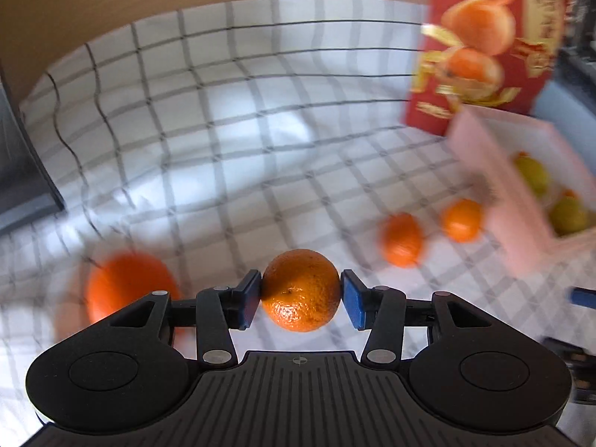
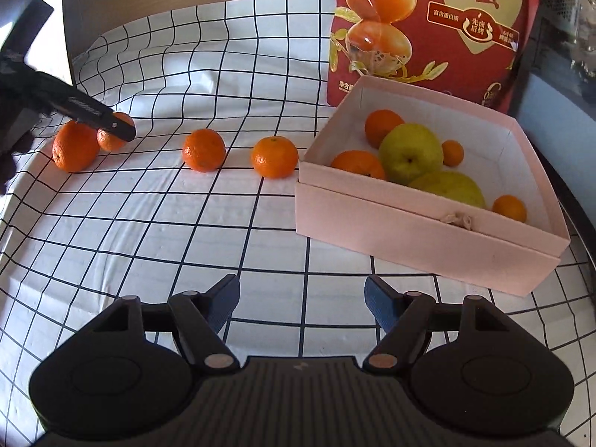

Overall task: Organize fruits
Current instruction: 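Lift the tangerine with the left tool while the right tool reaches toward another tangerine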

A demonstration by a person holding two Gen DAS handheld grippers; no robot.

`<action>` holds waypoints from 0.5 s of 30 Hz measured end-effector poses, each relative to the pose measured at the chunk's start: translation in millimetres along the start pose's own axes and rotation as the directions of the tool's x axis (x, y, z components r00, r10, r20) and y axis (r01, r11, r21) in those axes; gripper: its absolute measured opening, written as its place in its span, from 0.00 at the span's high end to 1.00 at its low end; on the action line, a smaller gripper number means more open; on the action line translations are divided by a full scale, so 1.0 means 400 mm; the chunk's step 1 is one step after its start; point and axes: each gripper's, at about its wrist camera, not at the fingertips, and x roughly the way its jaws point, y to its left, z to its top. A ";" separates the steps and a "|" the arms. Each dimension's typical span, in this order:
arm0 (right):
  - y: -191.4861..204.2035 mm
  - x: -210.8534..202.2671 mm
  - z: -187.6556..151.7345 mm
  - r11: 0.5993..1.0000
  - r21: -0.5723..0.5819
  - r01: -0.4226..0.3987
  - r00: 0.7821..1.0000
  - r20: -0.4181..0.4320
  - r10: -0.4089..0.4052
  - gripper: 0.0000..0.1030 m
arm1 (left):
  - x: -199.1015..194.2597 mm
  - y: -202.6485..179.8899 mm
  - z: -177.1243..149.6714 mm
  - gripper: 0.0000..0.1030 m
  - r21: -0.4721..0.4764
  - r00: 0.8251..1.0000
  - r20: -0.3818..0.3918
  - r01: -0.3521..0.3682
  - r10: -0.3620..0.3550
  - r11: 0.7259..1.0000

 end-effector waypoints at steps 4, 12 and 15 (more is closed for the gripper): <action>0.014 -0.006 -0.010 1.000 -0.026 0.008 1.000 -0.011 -0.008 0.28 | -0.029 -0.072 -0.081 0.49 -0.039 0.998 -0.012 0.057 -0.057 0.998; 0.047 -0.030 0.026 0.993 -0.116 0.024 0.999 0.033 -0.021 0.28 | -0.068 -0.131 -0.172 0.49 -0.066 0.999 -0.028 0.028 -0.029 0.997; 0.073 -0.033 0.068 0.987 -0.162 0.010 0.998 0.066 0.001 0.28 | -0.075 -0.125 -0.195 0.49 -0.092 0.999 -0.027 0.021 -0.024 0.996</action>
